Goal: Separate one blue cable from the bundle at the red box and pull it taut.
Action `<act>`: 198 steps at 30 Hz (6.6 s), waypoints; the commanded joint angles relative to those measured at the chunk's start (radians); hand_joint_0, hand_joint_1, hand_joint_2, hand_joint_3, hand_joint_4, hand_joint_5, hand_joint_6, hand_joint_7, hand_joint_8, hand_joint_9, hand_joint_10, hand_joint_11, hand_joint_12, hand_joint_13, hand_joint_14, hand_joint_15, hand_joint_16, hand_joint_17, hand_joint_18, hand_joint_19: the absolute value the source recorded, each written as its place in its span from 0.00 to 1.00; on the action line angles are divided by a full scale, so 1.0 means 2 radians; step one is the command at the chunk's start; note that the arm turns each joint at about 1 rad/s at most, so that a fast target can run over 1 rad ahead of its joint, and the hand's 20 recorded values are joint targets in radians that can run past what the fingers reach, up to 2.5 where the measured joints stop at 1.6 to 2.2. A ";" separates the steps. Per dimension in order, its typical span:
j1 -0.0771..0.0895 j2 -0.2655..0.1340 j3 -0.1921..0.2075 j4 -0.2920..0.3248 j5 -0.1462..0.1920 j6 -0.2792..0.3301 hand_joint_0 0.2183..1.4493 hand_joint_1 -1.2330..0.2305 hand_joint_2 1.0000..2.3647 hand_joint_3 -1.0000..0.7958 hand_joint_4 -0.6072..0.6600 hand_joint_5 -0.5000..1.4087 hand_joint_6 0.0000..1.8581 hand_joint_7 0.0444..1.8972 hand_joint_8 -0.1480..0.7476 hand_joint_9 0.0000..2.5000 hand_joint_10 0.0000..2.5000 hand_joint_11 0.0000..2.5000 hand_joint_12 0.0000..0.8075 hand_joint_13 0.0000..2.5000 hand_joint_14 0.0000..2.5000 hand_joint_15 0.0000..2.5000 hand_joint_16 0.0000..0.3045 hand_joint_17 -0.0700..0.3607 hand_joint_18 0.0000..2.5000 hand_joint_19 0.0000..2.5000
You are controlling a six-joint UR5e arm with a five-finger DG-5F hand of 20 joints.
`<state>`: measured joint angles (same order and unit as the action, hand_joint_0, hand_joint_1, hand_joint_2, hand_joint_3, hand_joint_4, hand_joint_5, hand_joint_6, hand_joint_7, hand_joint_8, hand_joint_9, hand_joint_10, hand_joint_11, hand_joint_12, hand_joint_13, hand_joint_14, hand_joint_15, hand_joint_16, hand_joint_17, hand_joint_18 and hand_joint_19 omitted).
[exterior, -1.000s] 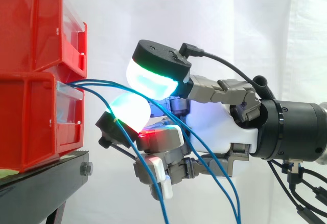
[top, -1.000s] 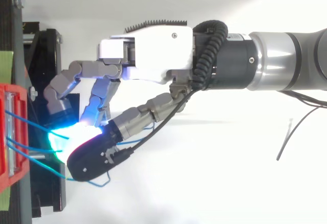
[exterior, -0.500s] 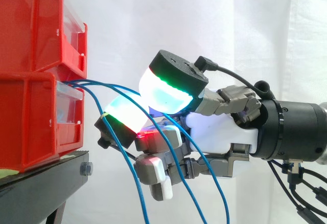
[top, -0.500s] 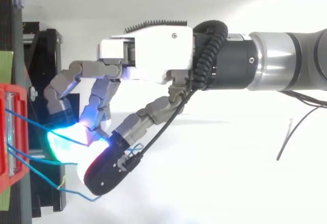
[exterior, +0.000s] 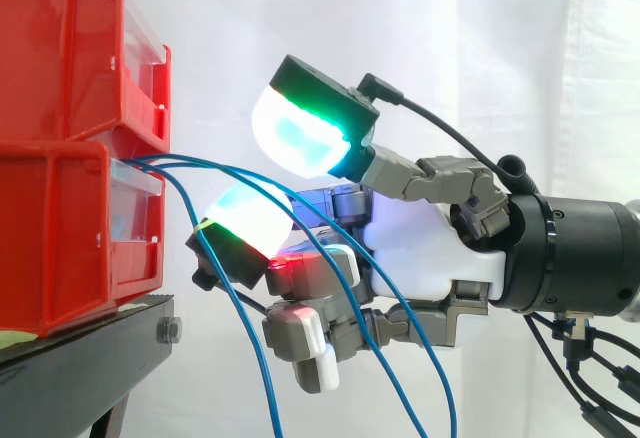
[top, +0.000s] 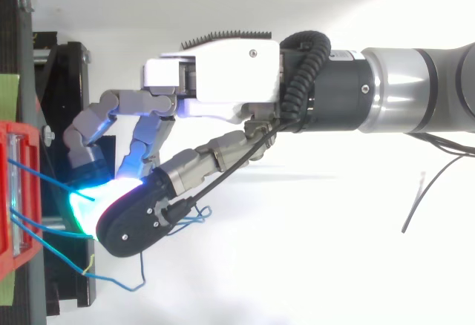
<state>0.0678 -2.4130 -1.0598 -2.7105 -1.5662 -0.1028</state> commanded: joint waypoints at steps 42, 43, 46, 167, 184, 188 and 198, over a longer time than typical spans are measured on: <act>0.000 0.000 0.001 0.000 -0.001 -0.008 0.30 0.36 0.01 0.52 0.60 0.17 0.46 0.62 0.50 0.44 0.01 0.51 0.49 0.43 0.01 0.34 0.20 0.48 0.36 0.36; 0.001 0.000 0.001 0.002 0.000 -0.008 0.31 0.35 0.01 0.52 0.59 0.16 0.46 0.62 0.50 0.44 0.01 0.52 0.48 0.42 0.01 0.34 0.20 0.48 0.36 0.35; 0.001 0.000 0.001 0.002 0.001 -0.008 0.31 0.35 0.01 0.52 0.58 0.16 0.47 0.61 0.49 0.44 0.01 0.52 0.48 0.42 0.01 0.34 0.20 0.47 0.36 0.36; -0.012 0.054 -0.028 -0.103 -0.019 -0.106 0.35 0.30 0.01 0.51 0.45 0.17 0.47 0.65 0.50 0.31 0.01 0.43 0.41 0.37 0.01 0.28 0.14 0.38 0.32 0.27; -0.002 0.054 -0.050 -0.072 -0.004 0.074 0.35 0.30 0.01 0.51 0.45 0.17 0.47 0.64 0.53 0.37 0.01 0.45 0.41 0.37 0.01 0.28 0.14 0.38 0.32 0.26; -0.002 0.054 -0.057 -0.042 -0.003 0.084 0.35 0.30 0.01 0.51 0.45 0.17 0.47 0.64 0.54 0.39 0.01 0.46 0.40 0.37 0.01 0.27 0.14 0.38 0.32 0.26; -0.002 0.054 -0.061 -0.035 -0.004 0.086 0.36 0.30 0.01 0.50 0.47 0.17 0.47 0.64 0.56 0.45 0.01 0.39 0.37 0.38 0.01 0.22 0.13 0.37 0.34 0.24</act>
<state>0.0644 -2.3055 -1.1776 -2.7809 -1.5738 0.0684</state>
